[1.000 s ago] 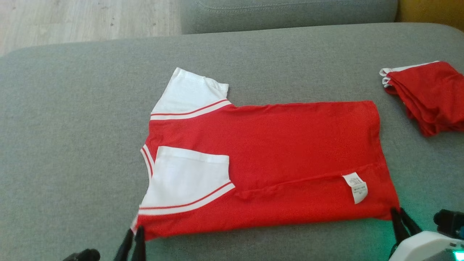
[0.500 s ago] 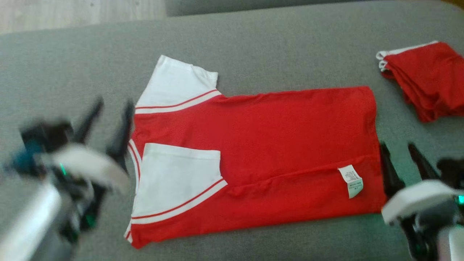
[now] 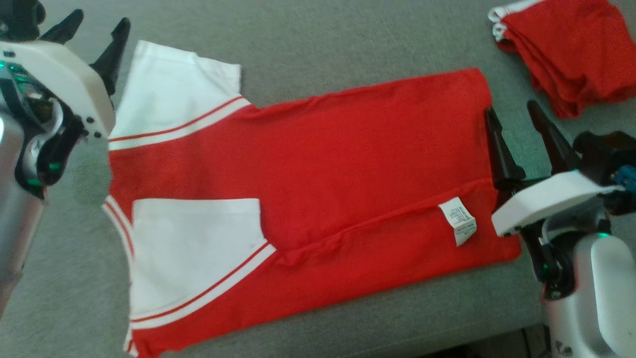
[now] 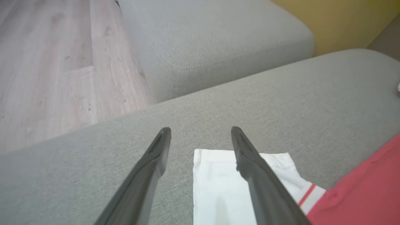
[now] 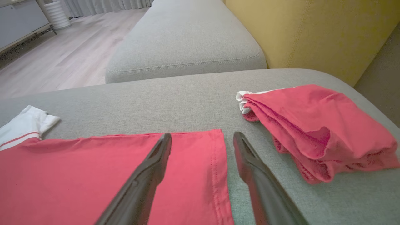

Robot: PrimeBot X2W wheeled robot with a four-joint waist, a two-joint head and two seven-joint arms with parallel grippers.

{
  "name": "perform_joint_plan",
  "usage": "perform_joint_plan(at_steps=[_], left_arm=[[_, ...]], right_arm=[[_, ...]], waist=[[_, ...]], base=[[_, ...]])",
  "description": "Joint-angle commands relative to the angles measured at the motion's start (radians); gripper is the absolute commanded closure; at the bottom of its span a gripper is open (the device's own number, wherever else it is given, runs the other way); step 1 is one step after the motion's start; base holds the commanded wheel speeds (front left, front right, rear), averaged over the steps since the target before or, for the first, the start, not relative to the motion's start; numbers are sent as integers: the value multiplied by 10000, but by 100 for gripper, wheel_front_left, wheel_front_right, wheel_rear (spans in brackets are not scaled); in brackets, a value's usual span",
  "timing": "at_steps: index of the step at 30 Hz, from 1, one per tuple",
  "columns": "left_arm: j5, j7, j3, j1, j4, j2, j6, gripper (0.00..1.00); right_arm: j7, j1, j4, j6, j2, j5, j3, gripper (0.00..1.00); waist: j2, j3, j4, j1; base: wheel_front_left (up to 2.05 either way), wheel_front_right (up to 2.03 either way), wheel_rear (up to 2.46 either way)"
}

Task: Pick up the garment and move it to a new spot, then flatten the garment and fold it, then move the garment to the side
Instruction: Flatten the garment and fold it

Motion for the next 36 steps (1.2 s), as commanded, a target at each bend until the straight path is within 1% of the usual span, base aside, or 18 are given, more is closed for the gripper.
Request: perform_joint_plan(at_steps=[1, 5, 10, 19, 20, 21, 24, 31, 34, 36], left_arm=[[11, 185, 353, -700, 106, 386, -60, 0], [-33, 478, 245, -868, 809, 412, -152, 0], [-107, 841, 194, -870, 1368, 549, -114, 0], [-249, 1481, -234, -679, 1180, 548, -454, 0], [-262, 1560, -305, -649, 1106, 514, -482, 15], [-258, 1609, -369, -628, 1029, 487, -503, 40], [-130, 1527, -511, -589, 875, 426, -509, 100], [234, 254, -398, -709, 928, 161, -395, 100], [274, -254, -324, -746, 893, 40, -425, 100], [256, -504, -288, -744, 798, -58, -438, 100]], right_arm=[[-188, -366, -256, -7, -79, 70, 322, 0], [-387, -604, -126, -7, -79, 178, 472, 0], [-553, -761, -1, -7, -79, 247, 557, 0], [-637, -858, 119, -7, -79, 152, 572, 0], [-632, -874, 136, -7, -79, 83, 578, 0], [-623, -899, 153, -7, -79, 43, 580, 0], [-580, -1040, 206, -7, -79, -7, 648, 0], [-132, -1684, 643, -7, -79, -384, 771, 0], [301, -2102, 1077, -7, -117, -615, 686, 0], [583, -2431, 1471, -7, -255, -703, 566, 0]], waist=[[0, 680, -565, -3], [0, 1062, -831, -3], [0, 1287, -982, -3], [0, 1249, -834, -3], [0, 1228, -800, -3], [0, 1216, -771, -3], [0, 1180, -692, -3], [0, 967, -466, -3], [0, 796, -284, -3], [0, 684, -121, -3]], base=[[0, 0, 0], [0, 0, 0], [0, 0, 0], [0, 0, 0], [0, 0, 0], [0, 0, 0], [0, 0, 0], [0, 0, 0], [0, 0, 0], [0, 0, 0]])
